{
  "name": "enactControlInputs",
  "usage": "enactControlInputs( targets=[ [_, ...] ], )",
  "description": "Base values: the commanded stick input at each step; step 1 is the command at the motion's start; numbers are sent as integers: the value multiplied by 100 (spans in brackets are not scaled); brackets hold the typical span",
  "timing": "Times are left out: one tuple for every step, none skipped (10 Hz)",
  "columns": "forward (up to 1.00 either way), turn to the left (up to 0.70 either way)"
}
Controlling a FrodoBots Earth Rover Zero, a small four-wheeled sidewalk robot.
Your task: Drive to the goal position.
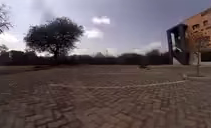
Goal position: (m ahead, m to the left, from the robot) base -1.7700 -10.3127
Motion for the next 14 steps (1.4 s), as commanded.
enactControlInputs(
  targets=[
    [70, -27],
    [70, -27],
    [70, -27],
    [70, -27],
    [70, -27],
    [70, -27],
    [70, -27],
    [70, -27],
    [70, -27],
    [70, -27],
    [70, -27],
    [70, -27],
    [70, -27],
    [70, -27]
  ],
)
